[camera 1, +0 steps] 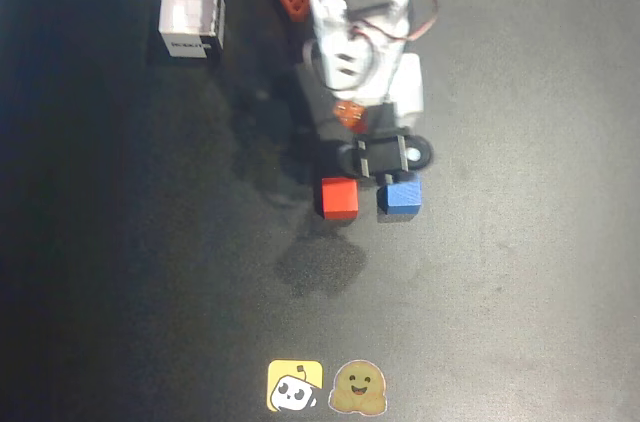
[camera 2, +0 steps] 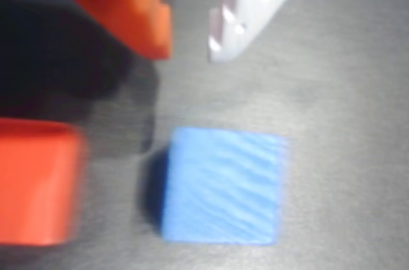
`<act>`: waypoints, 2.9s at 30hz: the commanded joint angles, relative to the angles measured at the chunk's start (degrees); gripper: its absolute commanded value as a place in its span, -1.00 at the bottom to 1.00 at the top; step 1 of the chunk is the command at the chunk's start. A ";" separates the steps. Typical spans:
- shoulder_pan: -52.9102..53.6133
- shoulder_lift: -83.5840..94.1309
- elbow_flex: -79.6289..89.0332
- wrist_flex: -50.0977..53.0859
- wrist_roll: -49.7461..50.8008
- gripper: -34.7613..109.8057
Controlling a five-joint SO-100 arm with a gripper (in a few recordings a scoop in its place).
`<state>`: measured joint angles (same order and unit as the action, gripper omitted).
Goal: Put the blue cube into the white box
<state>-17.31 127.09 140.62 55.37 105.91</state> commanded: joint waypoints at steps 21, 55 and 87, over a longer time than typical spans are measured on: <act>-6.15 -8.70 -8.44 -2.37 6.33 -0.29; -5.98 -26.28 -15.03 -10.55 8.61 -0.22; -4.13 -21.53 -12.13 -7.21 10.20 -0.52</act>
<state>-22.76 99.76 129.64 44.12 117.25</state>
